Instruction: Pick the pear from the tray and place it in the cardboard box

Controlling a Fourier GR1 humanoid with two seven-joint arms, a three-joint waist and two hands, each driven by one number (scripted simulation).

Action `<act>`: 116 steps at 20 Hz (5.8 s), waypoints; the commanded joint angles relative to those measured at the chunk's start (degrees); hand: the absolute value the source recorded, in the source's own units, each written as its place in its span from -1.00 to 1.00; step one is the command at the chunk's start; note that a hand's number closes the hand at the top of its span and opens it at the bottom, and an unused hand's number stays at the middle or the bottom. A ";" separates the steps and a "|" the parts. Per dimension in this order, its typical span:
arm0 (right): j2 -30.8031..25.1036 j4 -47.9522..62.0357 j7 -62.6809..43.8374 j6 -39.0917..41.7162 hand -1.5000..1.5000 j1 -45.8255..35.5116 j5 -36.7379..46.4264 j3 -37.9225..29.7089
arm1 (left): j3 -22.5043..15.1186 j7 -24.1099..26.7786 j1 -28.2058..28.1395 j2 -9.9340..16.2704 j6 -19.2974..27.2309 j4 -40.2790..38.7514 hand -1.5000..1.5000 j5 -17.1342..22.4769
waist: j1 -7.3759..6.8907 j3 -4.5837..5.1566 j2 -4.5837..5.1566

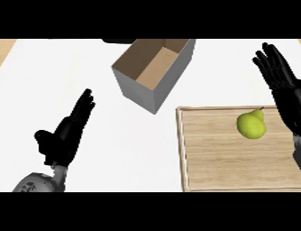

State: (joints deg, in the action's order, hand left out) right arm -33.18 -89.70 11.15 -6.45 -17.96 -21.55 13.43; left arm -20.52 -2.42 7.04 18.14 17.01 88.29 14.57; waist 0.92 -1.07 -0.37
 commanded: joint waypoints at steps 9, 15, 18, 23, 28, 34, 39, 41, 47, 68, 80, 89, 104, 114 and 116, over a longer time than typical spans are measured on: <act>-1.34 18.40 -15.90 -35.39 -1.00 16.73 15.25 -5.67 | -0.92 1.20 2.07 5.40 -3.01 1.81 0.00 -4.16 | 5.46 2.51 2.27; -4.41 23.00 -25.42 -48.06 -1.00 20.71 29.80 1.79 | -2.93 0.34 4.30 6.11 -5.59 2.35 0.00 -4.95 | 1.12 2.56 1.31; -6.65 23.62 -32.24 -49.50 -1.00 20.26 34.05 3.54 | -3.28 0.34 4.97 6.16 -6.65 2.42 0.00 -4.71 | -0.67 2.74 1.30; -8.65 20.56 -44.51 -44.47 -1.00 19.39 37.06 6.20 | -3.92 -1.20 6.20 6.29 -7.76 1.86 0.00 -4.68 | -1.46 2.74 0.89; -8.95 13.88 -57.62 -36.72 -1.00 15.89 38.08 9.48 | -4.54 -0.03 5.74 5.74 -8.49 1.15 0.00 -4.63 | -3.01 2.64 0.54; -10.42 5.25 -76.80 -28.75 -1.00 8.76 40.89 11.52 | -3.77 -1.37 8.02 5.58 -9.43 0.60 0.00 -3.85 | -2.89 2.28 -0.03; -10.91 0.25 -93.01 -21.13 -1.00 -0.66 46.41 12.04 | -4.00 0.01 7.25 4.60 -9.68 -0.35 0.00 -3.83 | -2.60 1.93 -0.15; -8.06 0.70 -96.12 -19.10 -1.00 -2.85 48.39 12.56 | -2.76 -0.24 7.50 5.56 -10.52 -1.60 0.00 -3.18 | -2.46 1.79 0.06; -1.82 4.75 -96.37 -14.27 -1.00 -3.65 51.40 11.08 | -3.92 1.05 6.45 3.34 -8.02 -1.42 0.00 -5.54 | -0.99 1.58 -0.13; 17.74 11.36 -96.41 -3.92 -1.00 -4.73 71.75 0.72 | -0.46 -2.09 7.54 3.88 -10.48 0.48 0.00 -4.32 | -0.75 1.20 0.05; 25.62 12.25 -94.04 0.61 -1.00 -3.97 77.87 -7.54 | -1.25 1.45 6.37 1.28 -11.21 -2.90 0.00 -6.89 | -0.80 1.12 0.45; 29.68 8.68 -93.99 6.64 -1.00 0.24 83.58 -9.89 | -0.24 1.28 6.59 0.54 -11.01 -3.50 0.00 -8.29 | -0.56 1.14 0.21; 30.75 13.16 -85.31 6.83 1.00 0.43 95.51 -14.45 | 3.44 1.84 7.91 -0.56 -14.51 -5.07 0.00 -8.51 | -0.80 1.11 0.54; 26.03 2.64 -21.65 18.11 1.00 -9.11 83.70 21.03 | -0.73 -0.51 9.86 -1.51 -16.94 -2.37 0.00 -8.28 | -8.74 0.75 0.42; 23.23 -1.22 -12.47 18.67 1.00 -10.17 80.33 22.84 | -0.31 -0.60 9.44 -1.66 -16.05 -2.84 0.00 -8.56 | -6.30 0.79 0.30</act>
State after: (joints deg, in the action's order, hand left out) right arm -6.67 -86.00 -17.30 10.87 -25.79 62.69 29.76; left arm -20.77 -2.64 16.21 16.79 0.74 85.82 6.15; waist -6.99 -0.18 0.13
